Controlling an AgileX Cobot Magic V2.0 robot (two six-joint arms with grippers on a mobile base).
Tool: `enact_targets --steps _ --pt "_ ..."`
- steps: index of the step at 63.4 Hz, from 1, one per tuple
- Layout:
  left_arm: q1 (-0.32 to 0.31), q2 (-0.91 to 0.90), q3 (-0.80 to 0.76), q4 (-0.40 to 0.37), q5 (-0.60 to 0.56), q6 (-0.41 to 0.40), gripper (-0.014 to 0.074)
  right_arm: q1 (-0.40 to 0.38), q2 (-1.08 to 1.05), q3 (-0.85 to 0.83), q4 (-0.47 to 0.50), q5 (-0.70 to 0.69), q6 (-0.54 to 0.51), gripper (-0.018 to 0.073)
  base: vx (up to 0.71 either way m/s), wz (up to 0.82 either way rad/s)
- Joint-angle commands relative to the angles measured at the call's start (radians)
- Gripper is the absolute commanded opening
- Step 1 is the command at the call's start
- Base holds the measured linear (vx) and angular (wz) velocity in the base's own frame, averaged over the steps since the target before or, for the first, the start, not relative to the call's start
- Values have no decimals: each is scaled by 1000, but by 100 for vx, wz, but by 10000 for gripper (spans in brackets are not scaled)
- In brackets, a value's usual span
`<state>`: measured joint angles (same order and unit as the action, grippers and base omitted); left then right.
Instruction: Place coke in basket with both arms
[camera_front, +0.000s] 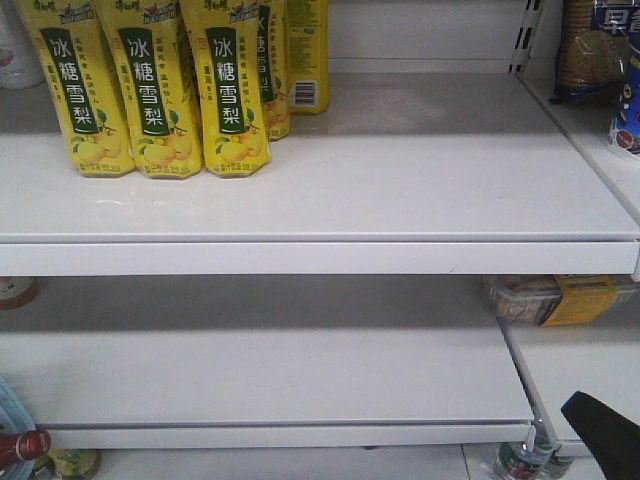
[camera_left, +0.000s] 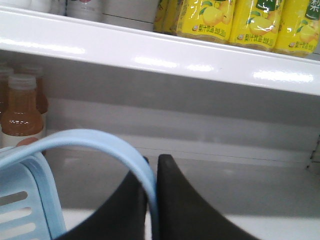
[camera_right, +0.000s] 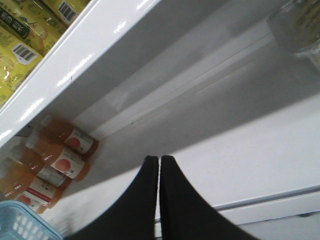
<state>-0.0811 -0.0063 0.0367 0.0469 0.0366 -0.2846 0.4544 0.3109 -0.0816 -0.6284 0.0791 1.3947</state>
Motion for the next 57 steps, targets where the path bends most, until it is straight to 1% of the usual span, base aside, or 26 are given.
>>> enact_targets --steps 1,2,3,8,11,13,16,20,24,31,36,42,57 --pt "1 -20 -4 38 -161 30 -6 -4 -38 -30 262 -11 -407 -5 0 0" --pt "1 -20 -4 38 -161 30 -6 -4 -51 -30 308 -8 -481 -5 0 0" --pt "1 -20 -4 38 -161 30 -6 -4 -60 -30 337 -7 -528 -5 0 0" --pt "1 -20 -4 38 -161 30 -6 -5 -114 -12 452 -23 -731 -5 0 0" --pt "1 -20 -4 38 -161 30 -6 -6 -149 13 493 -45 -805 -5 0 0" --pt "1 -20 -4 38 -161 30 -6 -10 -169 33 506 -61 -829 -5 0 0" --pt "1 -20 -4 38 -161 30 -6 -26 -197 76 522 -97 -835 -5 0 0" --pt "1 -20 -4 38 -161 30 -6 -78 -242 125 552 -121 -800 -5 0 0" --pt "1 -20 -4 38 -161 30 -6 -137 -274 118 549 -23 -766 -5 0 0" --pt "1 -20 -4 38 -161 30 -6 -242 -331 121 518 26 -758 -5 0 0" --pt "1 -20 -4 38 -161 30 -6 -295 -340 121 483 35 -765 -5 0 0" --pt "1 -20 -4 38 -161 30 -6 -318 -341 121 433 21 -765 -5 0 0" --pt "1 -20 -4 38 -161 30 -6 -318 -341 121 287 -60 -775 -5 0 0"
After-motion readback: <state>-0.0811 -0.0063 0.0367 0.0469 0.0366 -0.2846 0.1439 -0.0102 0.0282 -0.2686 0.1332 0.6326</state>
